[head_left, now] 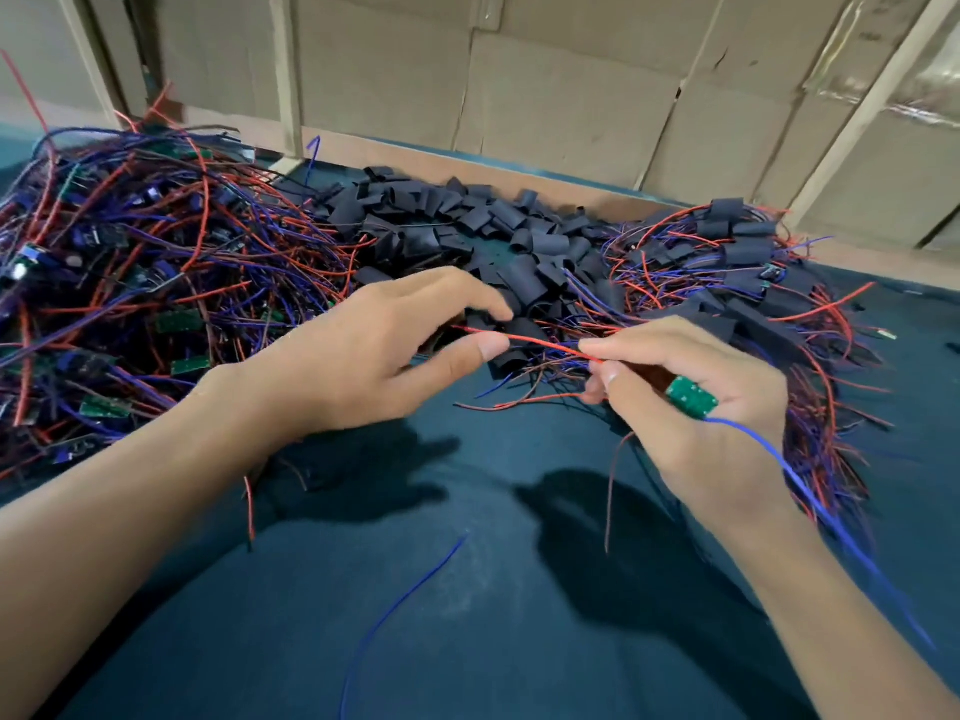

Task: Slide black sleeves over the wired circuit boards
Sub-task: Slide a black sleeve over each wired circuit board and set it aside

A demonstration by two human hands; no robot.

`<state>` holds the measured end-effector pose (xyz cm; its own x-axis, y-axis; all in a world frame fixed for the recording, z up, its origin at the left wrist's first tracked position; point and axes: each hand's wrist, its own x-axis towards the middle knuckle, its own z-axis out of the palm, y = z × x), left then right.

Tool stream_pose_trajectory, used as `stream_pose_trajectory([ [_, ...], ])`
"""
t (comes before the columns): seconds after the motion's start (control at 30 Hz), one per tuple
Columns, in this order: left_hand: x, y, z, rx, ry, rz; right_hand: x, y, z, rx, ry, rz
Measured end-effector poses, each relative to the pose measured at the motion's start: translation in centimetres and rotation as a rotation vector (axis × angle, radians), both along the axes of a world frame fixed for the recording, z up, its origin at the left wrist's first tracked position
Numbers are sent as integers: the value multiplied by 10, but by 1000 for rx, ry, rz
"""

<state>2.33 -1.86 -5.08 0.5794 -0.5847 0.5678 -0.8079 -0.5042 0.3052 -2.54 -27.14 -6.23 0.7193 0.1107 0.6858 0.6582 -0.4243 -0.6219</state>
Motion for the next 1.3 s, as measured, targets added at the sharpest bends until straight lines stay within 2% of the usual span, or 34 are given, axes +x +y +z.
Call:
stream_pose_trajectory([
  [0.13, -1, -6, -1, 118, -66, 2, 4, 3, 9, 359, 208, 55],
  [0.23, -4, -10, -4, 37, -28, 63, 10, 4, 11, 509, 322, -67],
  [0.37, -8, -24, -5, -246, 48, 192, 17, 6, 8, 491, 535, -274],
  [0.47, -2, -43, -2, -577, 368, 265, 12, 9, 6, 419, 620, -366],
  [0.53, 3, -60, 4, -787, 570, 285, 8, 12, 10, 402, 644, -313],
  [0.57, 3, -70, 8, -826, 593, 294, 7, 13, 12, 434, 664, -252],
  [0.63, -4, -89, 13, -743, 495, 281, 5, 15, 18, 528, 737, -94],
  [0.73, -20, -114, 14, -458, 401, 80, 3, 14, 21, 721, 758, 93],
  [0.8, -27, -129, 16, -289, 307, 28, 2, 12, 24, 800, 710, 60],
  [0.87, -30, -136, 17, -176, 160, 100, 1, 9, 24, 827, 654, 24],
  [0.97, -30, -131, 11, -181, 101, 109, 3, 13, 21, 751, 603, -53],
  [1.1, -28, -107, -4, -259, 208, 3, 6, 17, 11, 724, 456, -152],
  [1.2, -23, -91, -19, -191, 175, -23, 6, 16, 6, 677, 343, -84],
  [1.3, -20, -87, -19, -159, 149, -2, 7, 19, 5, 647, 320, 51],
])
